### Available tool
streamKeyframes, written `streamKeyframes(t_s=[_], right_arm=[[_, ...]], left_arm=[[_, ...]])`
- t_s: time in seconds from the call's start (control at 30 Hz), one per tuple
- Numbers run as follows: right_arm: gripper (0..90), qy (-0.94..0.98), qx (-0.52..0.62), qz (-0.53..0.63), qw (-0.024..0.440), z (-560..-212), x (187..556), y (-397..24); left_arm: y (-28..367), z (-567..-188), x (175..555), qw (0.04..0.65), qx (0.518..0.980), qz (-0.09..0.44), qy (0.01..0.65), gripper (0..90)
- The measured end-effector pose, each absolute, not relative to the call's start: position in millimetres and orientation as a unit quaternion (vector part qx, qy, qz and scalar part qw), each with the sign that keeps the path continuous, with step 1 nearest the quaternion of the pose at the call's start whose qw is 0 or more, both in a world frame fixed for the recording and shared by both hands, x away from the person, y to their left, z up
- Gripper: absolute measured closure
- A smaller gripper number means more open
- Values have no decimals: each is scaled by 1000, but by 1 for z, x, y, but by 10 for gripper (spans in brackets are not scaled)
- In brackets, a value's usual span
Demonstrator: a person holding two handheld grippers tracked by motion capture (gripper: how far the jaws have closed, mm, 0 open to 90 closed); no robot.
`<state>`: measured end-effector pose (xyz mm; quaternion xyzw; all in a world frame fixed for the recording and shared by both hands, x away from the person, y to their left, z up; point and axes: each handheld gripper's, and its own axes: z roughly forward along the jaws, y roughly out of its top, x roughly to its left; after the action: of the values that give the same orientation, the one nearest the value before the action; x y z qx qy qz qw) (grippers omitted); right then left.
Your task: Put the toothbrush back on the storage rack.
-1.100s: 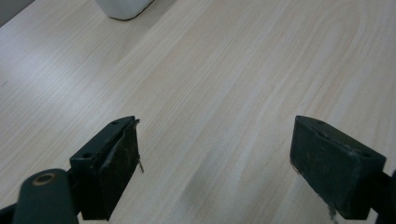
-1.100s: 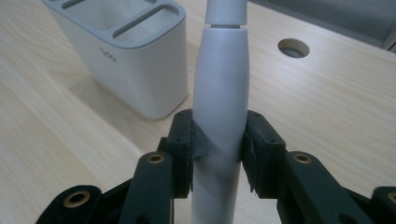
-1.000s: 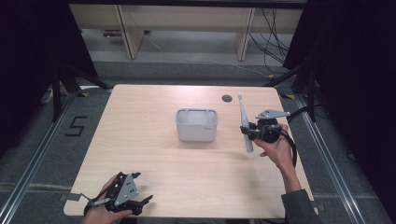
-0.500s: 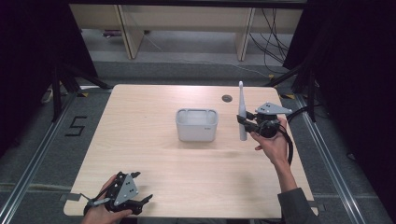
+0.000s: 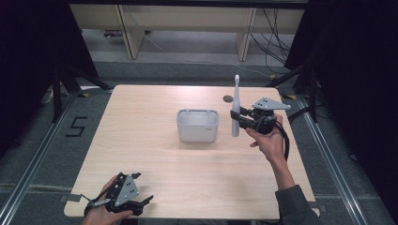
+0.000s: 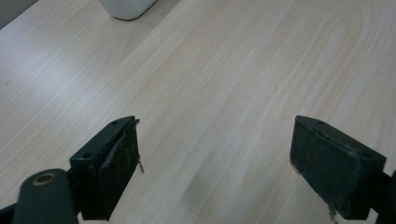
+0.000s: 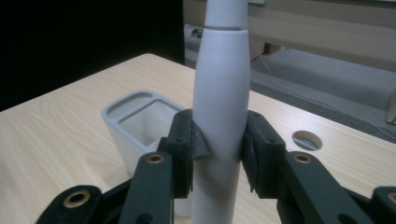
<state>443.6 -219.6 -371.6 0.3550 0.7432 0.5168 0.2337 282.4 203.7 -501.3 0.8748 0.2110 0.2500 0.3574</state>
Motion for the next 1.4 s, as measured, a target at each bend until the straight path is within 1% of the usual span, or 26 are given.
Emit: streamKeyframes(t_s=[0.13,0.17,0.23,0.3,0.33,0.43,0.5,0.57,0.63,0.73,0.83,0.87,1.03,1.1,1.13,1.23,1.27,1.33,1.37,1.4], right_arm=[[668,750,349,519,218,-364,444,-210],[668,746,342,526,224,-363,445,-208],[668,751,340,526,209,-358,444,-202],[668,752,333,530,207,-354,445,-197],[668,755,323,528,215,-352,446,-196],[668,758,325,531,197,-346,447,-187],[668,759,321,532,195,-344,449,-182],[668,759,321,537,182,-342,453,-177],[668,761,316,533,189,-340,455,-174],[668,758,320,540,175,-339,457,-167],[668,759,312,544,174,-337,463,-161],[668,758,318,544,169,-336,463,-160],[668,757,314,548,169,-336,472,-150],[668,757,310,546,178,-336,476,-147],[668,756,314,548,173,-337,478,-145],[668,756,308,549,181,-339,483,-142],[668,754,314,551,171,-340,484,-140],[668,754,315,549,174,-341,487,-137],[668,756,311,548,178,-342,489,-135],[668,756,313,546,180,-343,491,-134]], left_arm=[[204,-501,282,357,875,248,211,151],[204,-501,282,358,874,249,211,151],[204,-501,283,357,875,249,212,151],[204,-501,282,359,874,249,212,151],[204,-501,282,360,874,249,213,151],[204,-501,282,359,874,249,211,151],[204,-502,282,360,872,255,213,151],[204,-501,282,360,872,255,213,151],[204,-501,282,359,874,251,212,151],[204,-501,282,363,871,250,215,151],[204,-501,282,360,871,257,213,151],[204,-501,282,359,874,250,211,151],[204,-501,282,358,874,251,211,151],[204,-501,282,366,871,249,215,151],[204,-501,282,366,871,249,215,151],[203,-502,282,364,870,252,215,151],[204,-501,282,360,873,253,212,151],[204,-501,282,361,873,249,211,151],[205,-500,282,352,877,253,207,151],[204,-501,282,359,874,250,211,151]])
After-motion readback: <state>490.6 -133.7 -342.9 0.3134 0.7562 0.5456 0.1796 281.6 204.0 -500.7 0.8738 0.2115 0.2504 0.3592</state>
